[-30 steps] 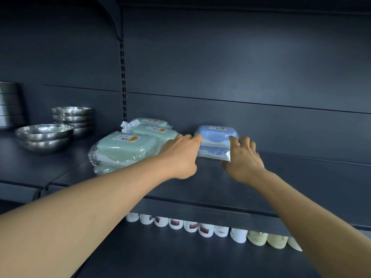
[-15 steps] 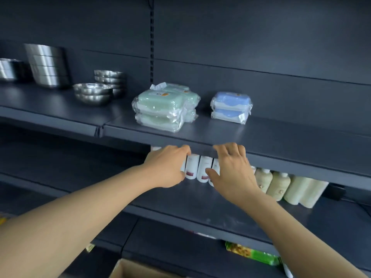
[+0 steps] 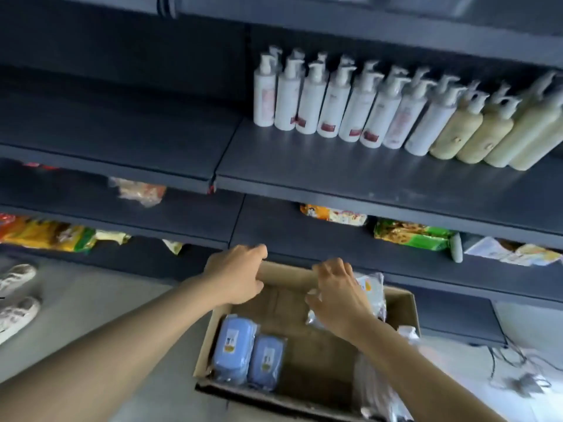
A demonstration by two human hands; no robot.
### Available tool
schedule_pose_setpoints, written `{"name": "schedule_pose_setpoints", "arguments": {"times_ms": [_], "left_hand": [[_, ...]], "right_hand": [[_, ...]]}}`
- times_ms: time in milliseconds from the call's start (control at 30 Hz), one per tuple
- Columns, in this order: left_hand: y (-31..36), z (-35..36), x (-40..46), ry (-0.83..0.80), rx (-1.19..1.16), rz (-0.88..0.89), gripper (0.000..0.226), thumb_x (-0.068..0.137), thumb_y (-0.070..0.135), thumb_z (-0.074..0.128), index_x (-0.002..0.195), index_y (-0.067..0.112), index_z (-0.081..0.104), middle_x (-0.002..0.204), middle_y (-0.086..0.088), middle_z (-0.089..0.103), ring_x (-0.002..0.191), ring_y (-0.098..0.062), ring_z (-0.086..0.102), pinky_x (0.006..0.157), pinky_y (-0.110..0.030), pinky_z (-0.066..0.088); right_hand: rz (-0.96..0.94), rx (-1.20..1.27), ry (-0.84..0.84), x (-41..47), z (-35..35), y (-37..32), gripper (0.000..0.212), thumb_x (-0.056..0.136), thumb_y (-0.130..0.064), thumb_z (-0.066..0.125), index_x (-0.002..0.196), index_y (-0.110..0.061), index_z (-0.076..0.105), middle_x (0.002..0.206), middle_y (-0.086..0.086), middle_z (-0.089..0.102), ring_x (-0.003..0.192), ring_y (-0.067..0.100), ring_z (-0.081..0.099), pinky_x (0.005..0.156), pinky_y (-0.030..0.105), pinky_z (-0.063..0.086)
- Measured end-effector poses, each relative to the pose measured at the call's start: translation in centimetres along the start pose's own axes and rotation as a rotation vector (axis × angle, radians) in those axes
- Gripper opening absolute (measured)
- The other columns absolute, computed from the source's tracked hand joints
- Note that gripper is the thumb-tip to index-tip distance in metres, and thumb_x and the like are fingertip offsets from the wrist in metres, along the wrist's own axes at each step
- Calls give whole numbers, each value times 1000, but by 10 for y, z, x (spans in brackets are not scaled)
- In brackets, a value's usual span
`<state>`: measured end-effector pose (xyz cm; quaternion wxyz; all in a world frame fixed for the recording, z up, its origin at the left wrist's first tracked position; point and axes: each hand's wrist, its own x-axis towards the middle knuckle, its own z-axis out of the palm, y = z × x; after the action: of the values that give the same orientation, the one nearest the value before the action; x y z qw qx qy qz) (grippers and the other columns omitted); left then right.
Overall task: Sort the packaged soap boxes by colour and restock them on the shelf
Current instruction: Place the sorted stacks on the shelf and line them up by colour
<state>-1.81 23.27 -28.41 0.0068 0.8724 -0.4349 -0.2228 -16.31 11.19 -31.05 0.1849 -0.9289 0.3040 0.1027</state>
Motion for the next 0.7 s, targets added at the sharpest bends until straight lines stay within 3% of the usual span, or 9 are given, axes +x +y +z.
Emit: {"name": "schedule_pose_setpoints", "arguments": {"times_ms": [133,300,467,600,700], "left_hand": [[-36,76,1,-166,-6,-43,41,86,25,59,123,19,44,123,-3,57,111,-26,56,83,-35,48],[-63,169,5,-265,-62,-176,60,90,28,58,140,15,29,133,-8,50,119,-29,53,87,-34,44],[-75,244,22,-198,-249,-337,84,83,34,69,146,22,14,137,-11,41,123,-30,45,91,-36,42],[-74,294,36,-43,-161,-393,102,75,51,71,147,22,6,143,-15,31,134,-30,30,105,-35,30],[-68,322,46,-4,-161,-477,109,75,55,69,149,17,-1,145,-14,28,132,-30,33,99,-38,36]], "right_hand": [[64,19,-156,-4,84,-3,44,92,-31,46,133,-18,43,139,7,35,129,28,30,105,37,35],[154,95,-305,-4,165,2,52,90,-32,55,136,-17,38,139,7,34,131,25,31,105,37,38],[127,77,-346,16,228,22,57,89,-30,56,140,-17,35,137,9,38,128,27,36,103,36,38],[24,-39,-364,39,279,42,63,87,-21,58,142,-19,28,141,6,34,129,26,35,103,36,37],[-115,-123,-385,57,316,56,79,81,-20,65,146,-25,20,148,0,21,133,25,29,106,37,34]]}}
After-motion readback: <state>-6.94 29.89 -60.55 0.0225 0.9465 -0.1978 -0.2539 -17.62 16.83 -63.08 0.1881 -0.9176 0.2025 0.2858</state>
